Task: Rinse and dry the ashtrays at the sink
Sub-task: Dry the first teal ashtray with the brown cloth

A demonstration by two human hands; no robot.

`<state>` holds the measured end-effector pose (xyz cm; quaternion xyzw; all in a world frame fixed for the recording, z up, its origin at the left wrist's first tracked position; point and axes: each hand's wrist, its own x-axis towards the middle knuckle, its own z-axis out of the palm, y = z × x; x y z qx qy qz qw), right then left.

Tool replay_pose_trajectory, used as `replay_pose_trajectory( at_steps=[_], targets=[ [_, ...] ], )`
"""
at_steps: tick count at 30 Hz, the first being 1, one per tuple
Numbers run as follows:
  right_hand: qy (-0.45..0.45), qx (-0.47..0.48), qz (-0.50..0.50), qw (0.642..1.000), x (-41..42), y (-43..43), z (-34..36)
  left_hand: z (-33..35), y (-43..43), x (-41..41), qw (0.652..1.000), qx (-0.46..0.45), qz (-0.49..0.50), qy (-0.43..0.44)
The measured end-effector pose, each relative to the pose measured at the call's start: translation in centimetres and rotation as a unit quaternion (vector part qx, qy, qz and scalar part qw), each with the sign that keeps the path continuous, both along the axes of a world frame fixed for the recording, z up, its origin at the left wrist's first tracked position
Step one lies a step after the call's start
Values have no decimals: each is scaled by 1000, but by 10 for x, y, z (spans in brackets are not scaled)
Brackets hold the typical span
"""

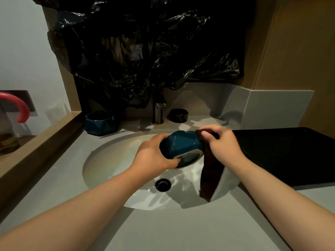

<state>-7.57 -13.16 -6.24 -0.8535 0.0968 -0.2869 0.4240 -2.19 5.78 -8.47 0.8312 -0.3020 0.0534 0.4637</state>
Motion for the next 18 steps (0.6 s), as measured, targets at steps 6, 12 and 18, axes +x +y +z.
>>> replay_pose_trajectory(
  at_steps=[6, 12, 18],
  targets=[
    [268, -92, 67, 957, -12, -27, 12, 1, 4, 5, 999, -19, -1, 26],
    [282, -155, 145, 936, -8, -15, 7, -2, 2, 8, 995, -46, -34, 84],
    [276, -114, 162, 941, -10, -16, 5, -5, 2, 12, 986, -59, -82, 135]
  ],
)
